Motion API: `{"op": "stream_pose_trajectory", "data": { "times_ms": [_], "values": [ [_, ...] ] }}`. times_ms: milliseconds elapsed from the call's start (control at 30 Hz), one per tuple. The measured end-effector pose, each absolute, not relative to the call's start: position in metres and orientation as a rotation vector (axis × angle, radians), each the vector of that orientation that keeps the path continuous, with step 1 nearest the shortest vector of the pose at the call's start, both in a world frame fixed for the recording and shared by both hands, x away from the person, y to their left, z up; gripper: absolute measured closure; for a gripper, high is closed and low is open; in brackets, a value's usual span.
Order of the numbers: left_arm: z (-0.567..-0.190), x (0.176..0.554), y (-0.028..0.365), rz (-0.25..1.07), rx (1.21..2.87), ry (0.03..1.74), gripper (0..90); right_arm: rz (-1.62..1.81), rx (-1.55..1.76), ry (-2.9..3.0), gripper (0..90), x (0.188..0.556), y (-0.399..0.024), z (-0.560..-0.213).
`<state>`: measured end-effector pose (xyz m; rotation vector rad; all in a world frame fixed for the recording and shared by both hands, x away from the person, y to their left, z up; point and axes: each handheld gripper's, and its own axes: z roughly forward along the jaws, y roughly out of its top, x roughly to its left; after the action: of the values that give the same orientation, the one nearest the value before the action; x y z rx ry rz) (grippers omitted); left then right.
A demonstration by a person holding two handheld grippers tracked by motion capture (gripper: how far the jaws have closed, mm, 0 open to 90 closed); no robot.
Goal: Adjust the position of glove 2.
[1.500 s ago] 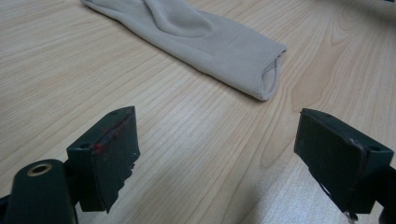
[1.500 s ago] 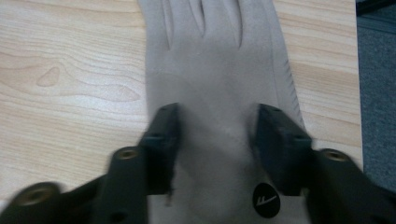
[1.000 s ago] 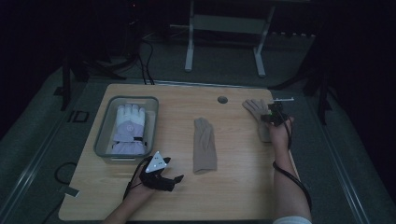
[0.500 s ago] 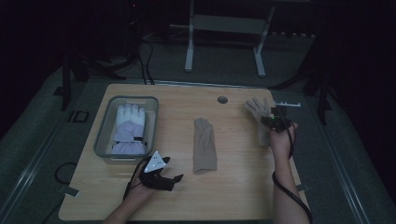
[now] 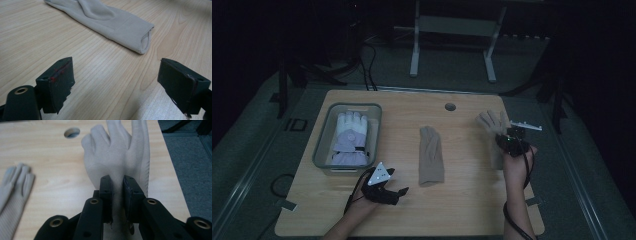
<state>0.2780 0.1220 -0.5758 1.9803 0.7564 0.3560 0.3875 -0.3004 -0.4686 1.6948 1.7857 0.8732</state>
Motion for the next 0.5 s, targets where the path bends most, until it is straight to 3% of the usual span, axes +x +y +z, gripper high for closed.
{"op": "stream_pose_trajectory", "data": {
  "times_ms": [167, 500],
  "values": [
    [-0.576, 0.278, 0.121, 0.361, 1.986, 0.755, 14.1, 0.883, 1.743, 1.789, 78.3, 0.368, -0.298, -0.49],
    [-0.576, 0.278, 0.121, 0.363, 1.992, 0.752, 14.2, 0.827, 1.838, 1.808, 76.7, 0.371, -0.3, -0.529]
  ]
}}
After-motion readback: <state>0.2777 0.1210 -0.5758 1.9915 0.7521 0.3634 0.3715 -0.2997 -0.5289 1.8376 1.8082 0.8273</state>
